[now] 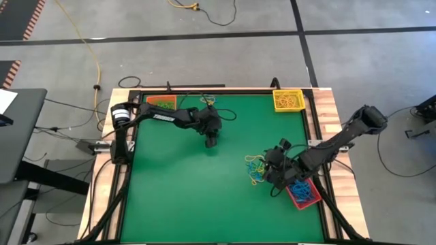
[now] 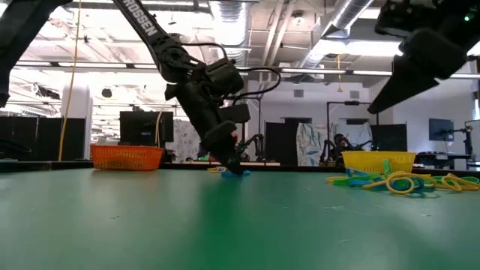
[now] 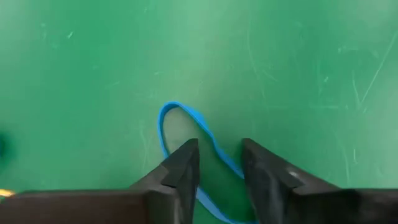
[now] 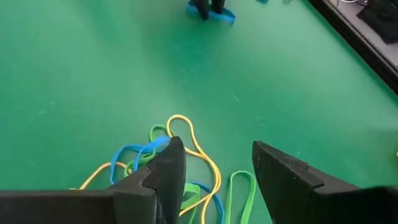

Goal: Sort rubber bands into baskets
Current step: Put the blue rubber band into the red bin

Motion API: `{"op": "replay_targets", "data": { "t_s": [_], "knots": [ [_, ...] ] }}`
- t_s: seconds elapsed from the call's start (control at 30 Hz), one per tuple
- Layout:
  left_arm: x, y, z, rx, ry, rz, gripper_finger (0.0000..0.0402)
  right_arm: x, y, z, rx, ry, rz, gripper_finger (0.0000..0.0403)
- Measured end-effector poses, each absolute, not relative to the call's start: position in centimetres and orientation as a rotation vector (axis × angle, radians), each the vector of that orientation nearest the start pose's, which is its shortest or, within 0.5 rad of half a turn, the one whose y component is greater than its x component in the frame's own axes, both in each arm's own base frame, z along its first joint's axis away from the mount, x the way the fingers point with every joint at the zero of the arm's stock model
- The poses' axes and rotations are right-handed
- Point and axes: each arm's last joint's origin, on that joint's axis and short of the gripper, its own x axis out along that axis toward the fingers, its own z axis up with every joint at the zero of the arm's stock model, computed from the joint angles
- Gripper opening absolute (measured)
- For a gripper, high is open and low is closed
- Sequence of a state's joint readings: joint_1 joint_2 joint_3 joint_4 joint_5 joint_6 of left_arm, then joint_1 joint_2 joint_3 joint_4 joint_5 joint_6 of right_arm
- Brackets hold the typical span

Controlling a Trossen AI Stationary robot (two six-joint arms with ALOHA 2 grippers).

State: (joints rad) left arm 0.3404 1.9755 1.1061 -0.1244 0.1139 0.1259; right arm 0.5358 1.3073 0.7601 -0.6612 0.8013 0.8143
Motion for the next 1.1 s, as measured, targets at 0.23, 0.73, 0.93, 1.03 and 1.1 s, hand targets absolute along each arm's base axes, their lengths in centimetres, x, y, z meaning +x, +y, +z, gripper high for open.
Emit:
{"op": "replay_targets", "data": {
  "t_s": [0.23,0.73,0.93,1.03,1.1],
  "knots": [
    [36.0,12.1,11.8,-0.064,0.985,0.131,0.0007,20.8,9.9,18.9,-0.024,0.787,-0.583,0.0211],
    [37.3,7.0,16.3,-0.042,0.746,-0.240,0.0000,22.2,10.2,19.5,-0.046,0.704,-0.516,0.0211],
    [37.7,3.4,18.6,0.020,0.640,-0.375,0.0000,23.6,10.7,20.6,-0.105,0.604,-0.412,0.0211],
    [37.7,2.2,19.2,0.038,0.616,-0.402,0.0000,24.2,11.2,21.1,-0.127,0.562,-0.328,0.0211],
    [37.7,1.5,19.5,0.047,0.606,-0.418,0.0000,24.5,11.5,21.5,-0.129,0.539,-0.262,0.0211]
  ]
}}
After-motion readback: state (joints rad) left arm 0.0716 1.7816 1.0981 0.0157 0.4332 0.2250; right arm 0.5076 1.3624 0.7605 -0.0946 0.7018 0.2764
